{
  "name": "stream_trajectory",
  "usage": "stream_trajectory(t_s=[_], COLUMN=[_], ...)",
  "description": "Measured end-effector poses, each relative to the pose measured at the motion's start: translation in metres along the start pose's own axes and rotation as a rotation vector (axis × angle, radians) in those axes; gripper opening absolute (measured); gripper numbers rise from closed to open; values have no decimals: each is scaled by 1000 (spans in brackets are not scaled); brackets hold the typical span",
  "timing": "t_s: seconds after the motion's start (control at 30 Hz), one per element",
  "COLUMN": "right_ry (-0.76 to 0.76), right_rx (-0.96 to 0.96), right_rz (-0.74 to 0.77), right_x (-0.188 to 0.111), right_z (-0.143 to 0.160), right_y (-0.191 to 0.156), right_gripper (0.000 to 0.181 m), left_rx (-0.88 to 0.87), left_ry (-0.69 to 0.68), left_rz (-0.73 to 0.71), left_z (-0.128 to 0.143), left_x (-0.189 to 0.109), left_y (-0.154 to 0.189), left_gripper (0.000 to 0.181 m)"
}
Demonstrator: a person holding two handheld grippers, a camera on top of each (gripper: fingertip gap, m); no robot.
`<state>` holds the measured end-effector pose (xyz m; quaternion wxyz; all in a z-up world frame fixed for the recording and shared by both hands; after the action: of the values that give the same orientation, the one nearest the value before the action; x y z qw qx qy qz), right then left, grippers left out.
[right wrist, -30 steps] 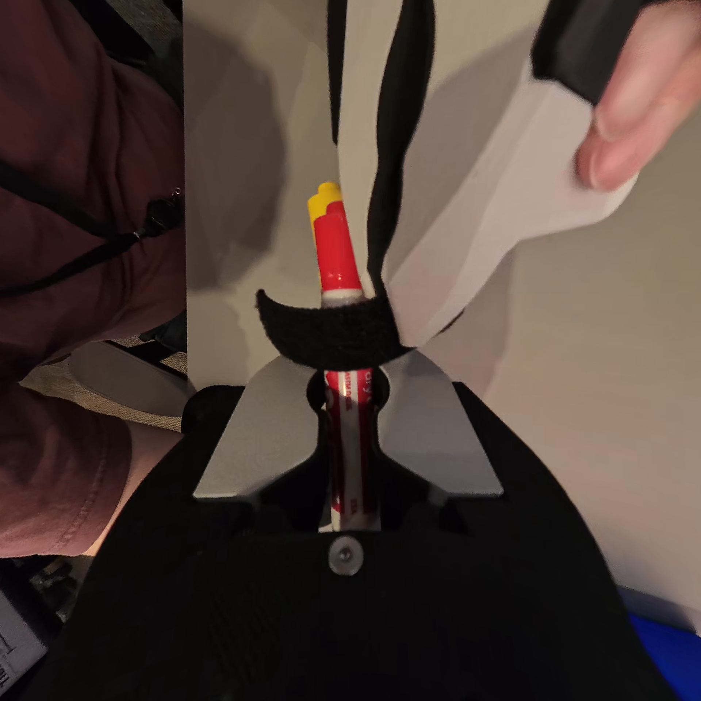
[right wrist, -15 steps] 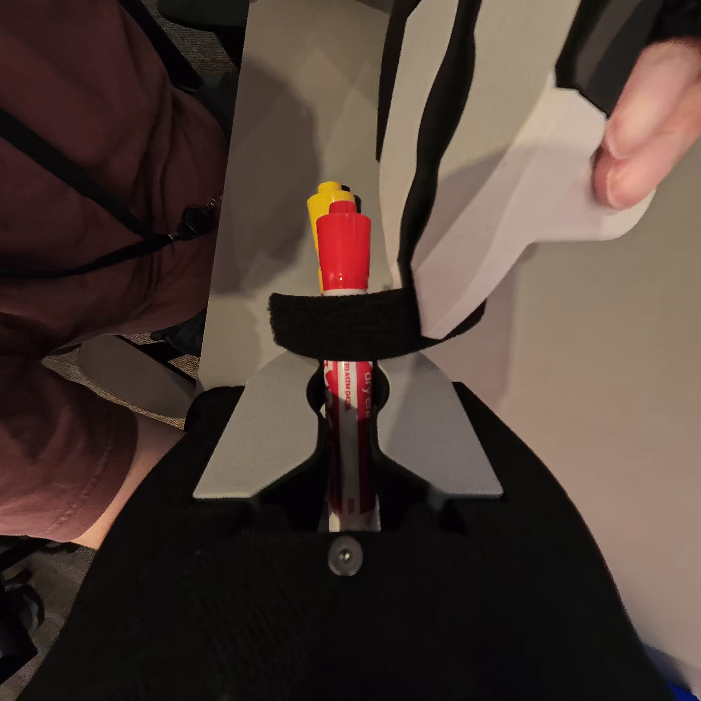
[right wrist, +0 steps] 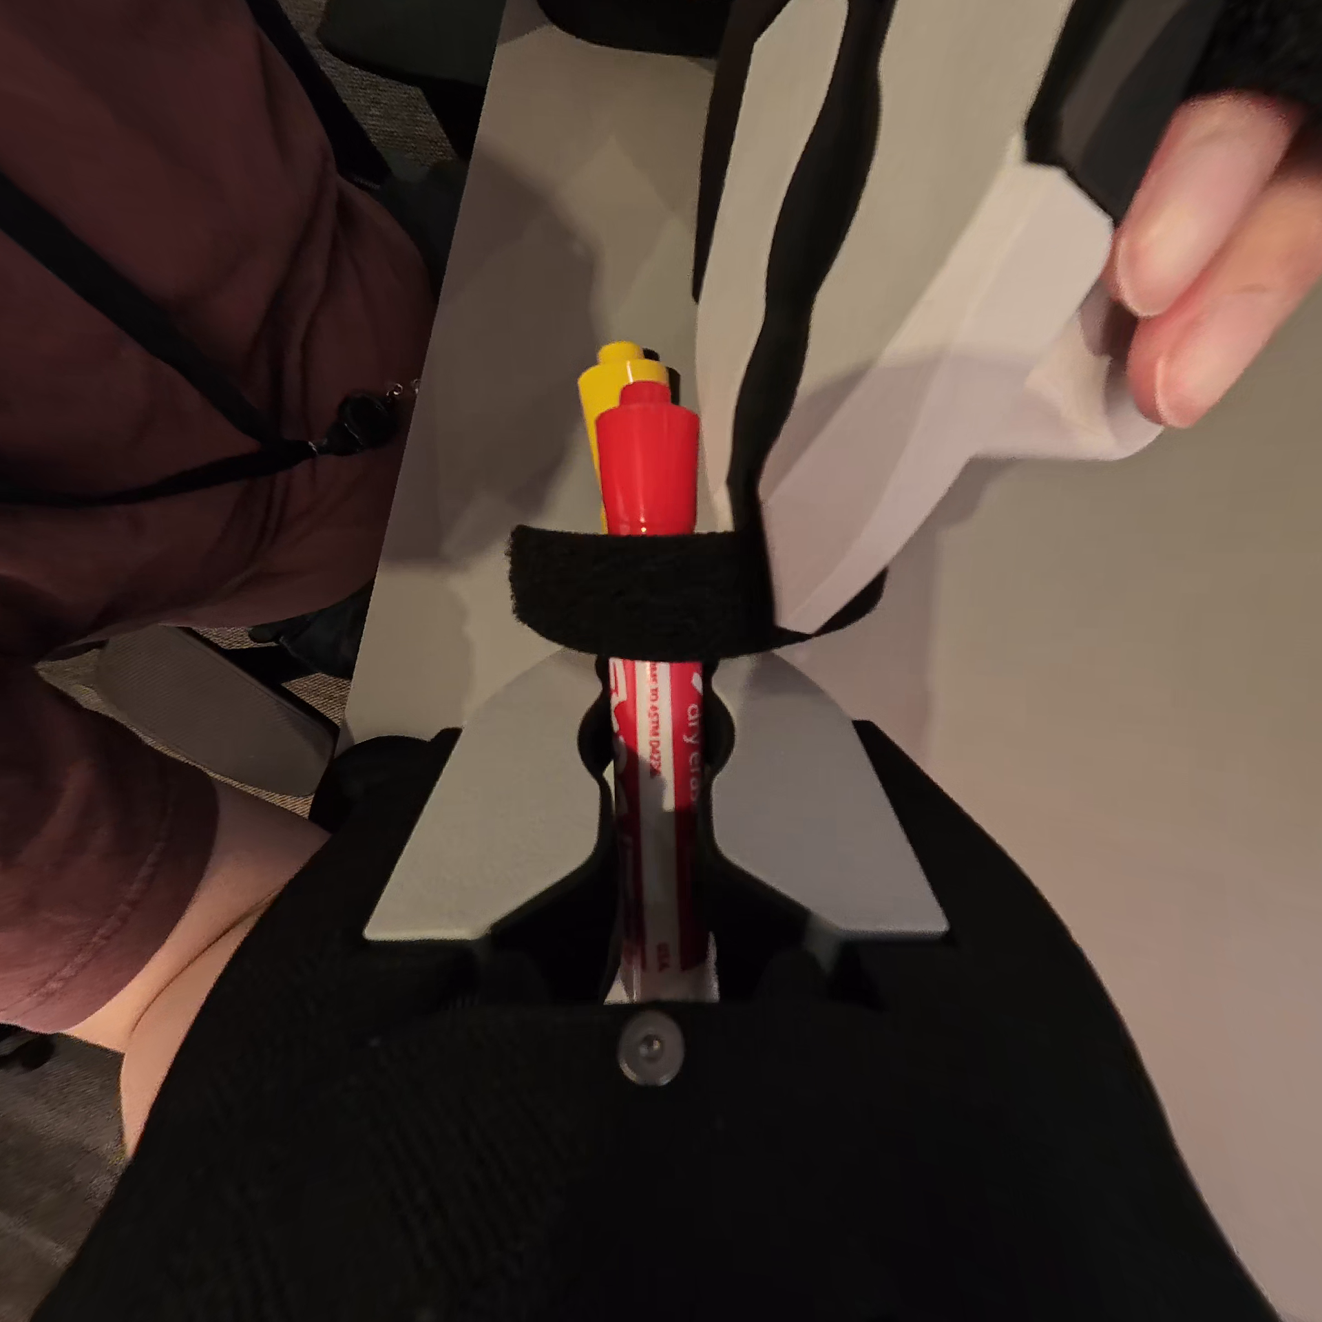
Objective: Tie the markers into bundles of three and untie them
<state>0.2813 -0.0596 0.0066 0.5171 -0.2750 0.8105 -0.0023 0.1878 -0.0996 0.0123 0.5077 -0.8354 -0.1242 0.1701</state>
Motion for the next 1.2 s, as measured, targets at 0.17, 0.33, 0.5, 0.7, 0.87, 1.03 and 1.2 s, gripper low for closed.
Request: stream_trajectory(t_s=[0.17, 0.33, 0.5, 0.7, 0.87, 1.03, 1.2], right_ry=[21, 28, 54, 70, 74, 82, 52], right_rx=[-42, -64, -85, -107, -117, -130, -121], right_rz=[26, 52, 75, 94, 109, 122, 136], right_x=[-2, -3, -7, -10, -11, -11, -9], right_z=[-3, -4, -5, -6, -7, -8, -7], right_y=[-2, -3, -3, -6, -5, -6, -7], right_gripper=[20, 20, 20, 21, 21, 21, 21], left_rx=[10, 8, 14, 6, 8, 18, 37], left_ry=[-19, -19, -28, -59, -40, -48, -54], left_rz=[-19, -30, 5, 20, 5, 3, -5], left_z=[-1, -2, -5, -4, -8, -7, -7], left_x=[-2, -7, -6, -7, -10, -11, -11], left_y=[-3, -7, -5, -6, -9, -9, -9], left_gripper=[6, 8, 5, 13, 10, 10, 9])
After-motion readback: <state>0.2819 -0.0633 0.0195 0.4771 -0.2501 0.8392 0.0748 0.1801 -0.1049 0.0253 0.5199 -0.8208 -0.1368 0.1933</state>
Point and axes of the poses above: each gripper's, where its closed fingertips meet, x out along the fingers, z out of its underside, y = z × x across the jaws, the point moved 7 cm from there along -x, back along the fingers, and after that the axes turned 14 degrees about x, right-handed, at the moved point
